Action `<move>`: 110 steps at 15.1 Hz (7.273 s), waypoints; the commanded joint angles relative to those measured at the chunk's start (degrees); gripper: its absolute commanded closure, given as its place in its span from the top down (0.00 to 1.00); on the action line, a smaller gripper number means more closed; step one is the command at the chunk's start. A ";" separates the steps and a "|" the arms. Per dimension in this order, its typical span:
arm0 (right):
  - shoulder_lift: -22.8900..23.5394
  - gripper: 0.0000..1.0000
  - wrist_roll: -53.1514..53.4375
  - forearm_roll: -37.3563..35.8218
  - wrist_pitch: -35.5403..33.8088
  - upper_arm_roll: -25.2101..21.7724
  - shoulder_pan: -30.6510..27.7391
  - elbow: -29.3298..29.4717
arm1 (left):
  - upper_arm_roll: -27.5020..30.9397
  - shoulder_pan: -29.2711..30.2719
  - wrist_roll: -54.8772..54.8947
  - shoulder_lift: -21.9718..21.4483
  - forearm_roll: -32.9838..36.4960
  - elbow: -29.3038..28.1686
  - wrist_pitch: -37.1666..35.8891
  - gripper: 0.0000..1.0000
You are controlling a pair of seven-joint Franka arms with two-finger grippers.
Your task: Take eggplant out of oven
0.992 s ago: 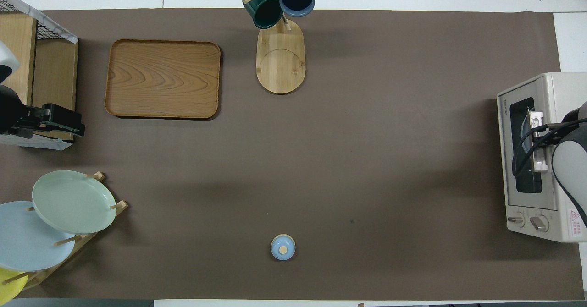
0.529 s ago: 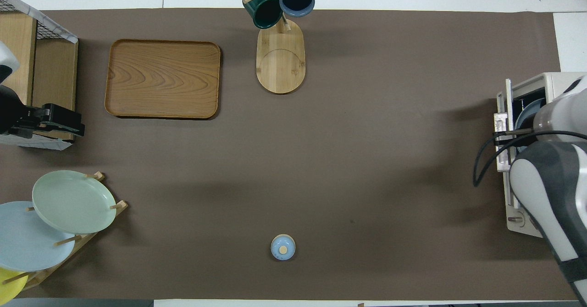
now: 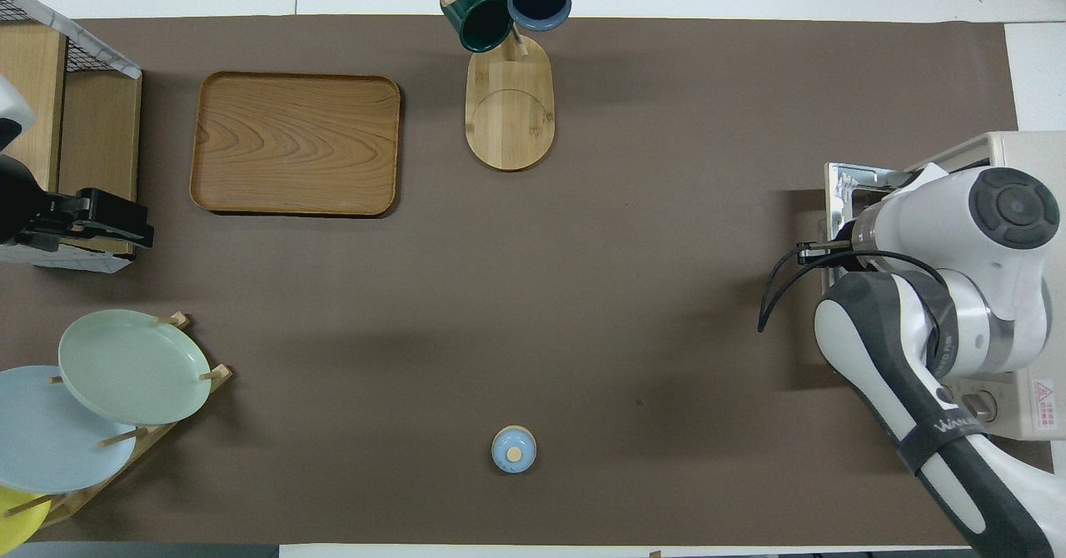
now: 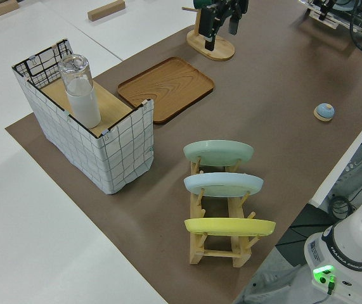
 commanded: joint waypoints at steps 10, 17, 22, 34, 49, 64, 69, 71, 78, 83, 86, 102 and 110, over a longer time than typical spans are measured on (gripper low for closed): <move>3.80 0.00 6.76 6.54 -2.95 -0.85 5.97 4.06 | -0.64 1.07 0.25 -0.90 -0.36 -0.56 -0.21 1.00; 1.08 0.49 9.43 -4.16 -17.03 -1.29 5.12 13.05 | -0.64 1.07 0.34 -0.81 -0.36 -0.56 -0.29 1.00; 0.28 0.49 -2.58 -6.12 -17.49 -1.20 -1.99 12.34 | -0.64 1.07 0.34 -0.81 -0.36 -0.56 -0.29 1.00; -2.71 0.11 -7.88 -6.03 -3.07 -1.20 -4.64 0.48 | -0.64 1.07 0.25 -0.90 -0.36 -0.56 -0.30 1.00; 2.29 0.00 13.96 -7.88 -20.56 -0.23 22.74 19.10 | -0.64 1.07 0.34 -0.81 -0.36 -0.56 -0.29 1.00; 24.36 0.00 45.37 1.33 -10.91 3.46 40.71 37.75 | -0.64 1.07 0.34 -0.90 -0.36 -0.56 -0.30 1.00; 23.13 0.00 45.55 2.94 -2.46 3.46 40.71 31.59 | -0.64 1.07 0.25 -0.81 -0.36 -0.56 -0.30 1.00; 23.13 0.05 45.11 2.94 -1.76 3.46 39.92 31.94 | -0.64 1.07 0.34 -0.90 -0.36 -0.56 -0.30 1.00; 22.35 0.24 39.94 1.71 -14.57 2.76 35.10 41.52 | -0.64 1.07 0.25 -0.90 -0.36 -0.56 -0.30 1.00; 15.50 0.06 23.16 1.70 -21.27 2.76 22.62 34.78 | -0.64 1.07 0.25 -0.81 -0.36 -0.56 -0.30 1.00; 12.42 0.00 21.21 0.83 -19.69 2.58 19.62 26.86 | -0.64 0.80 0.08 -0.81 -0.36 -0.56 -0.30 1.00; 7.66 0.01 4.60 -13.32 -1.49 2.67 3.36 5.49 | -0.82 -22.46 -12.66 3.21 -4.84 -15.32 25.26 1.00; 7.75 0.03 0.74 -13.41 -0.79 2.58 -0.25 5.31 | -0.91 -31.88 -18.28 13.42 -4.84 -19.46 43.72 1.00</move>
